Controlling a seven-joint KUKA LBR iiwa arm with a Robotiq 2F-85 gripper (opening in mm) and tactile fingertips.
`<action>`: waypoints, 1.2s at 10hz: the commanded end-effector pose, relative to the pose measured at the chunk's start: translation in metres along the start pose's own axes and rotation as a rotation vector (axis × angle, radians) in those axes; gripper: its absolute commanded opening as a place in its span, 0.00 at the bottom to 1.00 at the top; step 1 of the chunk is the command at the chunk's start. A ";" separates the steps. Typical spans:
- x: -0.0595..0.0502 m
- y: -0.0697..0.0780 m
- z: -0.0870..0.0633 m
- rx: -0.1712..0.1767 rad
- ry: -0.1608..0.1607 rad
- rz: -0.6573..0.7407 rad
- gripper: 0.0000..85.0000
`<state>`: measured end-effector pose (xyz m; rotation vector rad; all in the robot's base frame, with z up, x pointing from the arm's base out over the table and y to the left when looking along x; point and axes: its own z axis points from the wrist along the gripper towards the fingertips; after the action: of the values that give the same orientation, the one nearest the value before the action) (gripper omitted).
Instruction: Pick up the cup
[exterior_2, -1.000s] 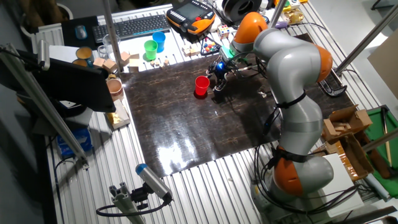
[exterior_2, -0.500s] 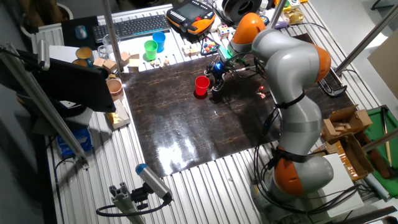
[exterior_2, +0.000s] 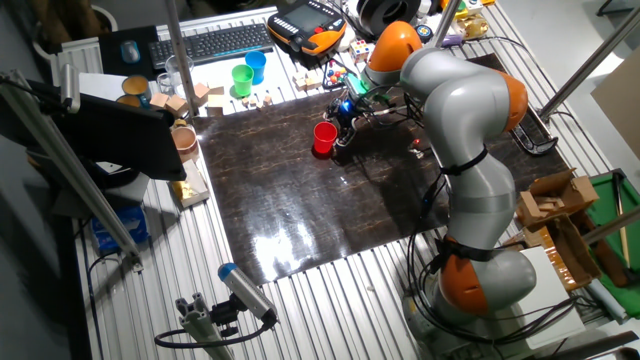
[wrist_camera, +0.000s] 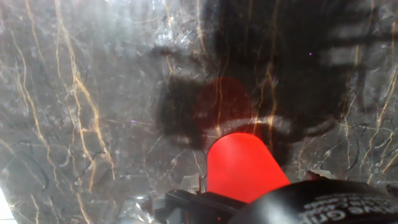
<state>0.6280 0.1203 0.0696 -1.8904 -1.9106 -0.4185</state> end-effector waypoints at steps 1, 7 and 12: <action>0.000 0.000 0.000 0.000 0.003 0.000 1.00; 0.003 0.000 0.002 0.003 0.017 0.005 1.00; 0.007 0.000 0.004 0.000 0.026 0.010 1.00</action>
<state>0.6275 0.1280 0.0696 -1.8856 -1.8835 -0.4393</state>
